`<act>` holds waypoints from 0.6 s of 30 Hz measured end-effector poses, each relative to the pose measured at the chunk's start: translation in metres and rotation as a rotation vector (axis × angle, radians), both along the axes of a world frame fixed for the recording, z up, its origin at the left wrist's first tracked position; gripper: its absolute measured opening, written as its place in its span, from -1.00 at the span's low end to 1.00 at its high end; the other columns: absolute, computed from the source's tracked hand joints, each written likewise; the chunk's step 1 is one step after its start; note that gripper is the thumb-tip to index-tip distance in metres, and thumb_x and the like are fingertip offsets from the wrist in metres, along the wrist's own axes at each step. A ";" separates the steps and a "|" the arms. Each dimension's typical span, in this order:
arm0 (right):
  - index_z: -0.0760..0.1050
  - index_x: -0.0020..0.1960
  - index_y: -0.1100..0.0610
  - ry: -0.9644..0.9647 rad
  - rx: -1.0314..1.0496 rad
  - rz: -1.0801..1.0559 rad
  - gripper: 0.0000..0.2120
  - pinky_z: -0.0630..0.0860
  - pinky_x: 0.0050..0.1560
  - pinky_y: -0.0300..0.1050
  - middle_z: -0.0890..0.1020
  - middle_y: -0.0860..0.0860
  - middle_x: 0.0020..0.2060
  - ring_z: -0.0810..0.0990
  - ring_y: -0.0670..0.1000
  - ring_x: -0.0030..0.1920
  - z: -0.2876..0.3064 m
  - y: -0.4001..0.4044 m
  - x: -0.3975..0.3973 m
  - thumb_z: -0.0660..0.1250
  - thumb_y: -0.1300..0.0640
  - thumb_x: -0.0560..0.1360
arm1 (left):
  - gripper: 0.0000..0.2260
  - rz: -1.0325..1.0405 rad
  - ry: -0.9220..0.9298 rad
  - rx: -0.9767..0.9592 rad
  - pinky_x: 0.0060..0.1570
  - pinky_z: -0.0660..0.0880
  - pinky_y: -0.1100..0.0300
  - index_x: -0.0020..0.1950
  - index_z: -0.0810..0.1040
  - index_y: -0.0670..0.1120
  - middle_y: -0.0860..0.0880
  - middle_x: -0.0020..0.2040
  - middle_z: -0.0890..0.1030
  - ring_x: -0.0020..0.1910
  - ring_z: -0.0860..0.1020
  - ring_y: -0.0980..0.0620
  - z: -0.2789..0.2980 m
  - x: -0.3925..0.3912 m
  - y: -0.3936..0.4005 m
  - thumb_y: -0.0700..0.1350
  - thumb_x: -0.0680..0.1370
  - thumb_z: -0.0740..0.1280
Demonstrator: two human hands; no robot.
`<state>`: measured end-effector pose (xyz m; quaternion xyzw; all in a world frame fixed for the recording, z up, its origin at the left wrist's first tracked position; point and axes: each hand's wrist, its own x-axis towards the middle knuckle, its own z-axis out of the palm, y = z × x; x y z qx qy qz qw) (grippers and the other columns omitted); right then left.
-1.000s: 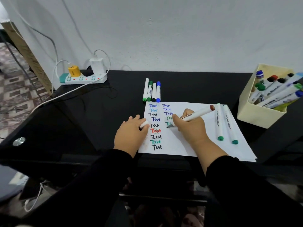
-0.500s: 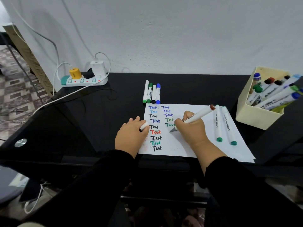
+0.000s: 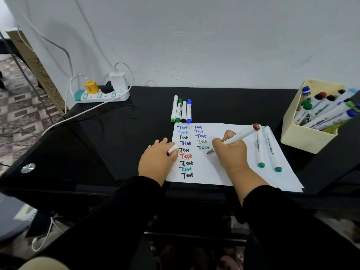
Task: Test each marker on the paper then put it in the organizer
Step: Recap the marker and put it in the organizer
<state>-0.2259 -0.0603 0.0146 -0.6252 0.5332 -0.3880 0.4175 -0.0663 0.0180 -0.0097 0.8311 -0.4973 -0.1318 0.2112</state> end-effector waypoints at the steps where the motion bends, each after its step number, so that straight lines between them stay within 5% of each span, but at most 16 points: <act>1: 0.11 -0.38 0.10 -0.001 0.001 -0.007 -0.64 0.19 -0.43 -0.24 0.25 -0.01 -0.49 0.21 -0.05 -0.46 0.000 0.000 0.000 0.22 0.26 0.47 | -0.62 -0.001 0.000 -0.001 0.48 0.01 0.03 0.42 0.37 0.04 0.02 0.51 0.21 0.51 0.08 0.00 0.000 0.000 0.000 0.07 0.62 0.12; 18: 0.09 -0.36 0.08 -0.038 0.009 -0.021 -0.67 0.17 -0.40 -0.18 0.21 0.00 -0.46 0.18 -0.02 -0.43 -0.001 -0.001 -0.001 0.19 0.27 0.46 | -0.61 0.008 -0.018 0.004 0.48 0.00 0.06 0.43 0.34 0.06 0.04 0.51 0.20 0.51 0.09 0.03 -0.003 0.001 -0.003 0.08 0.62 0.12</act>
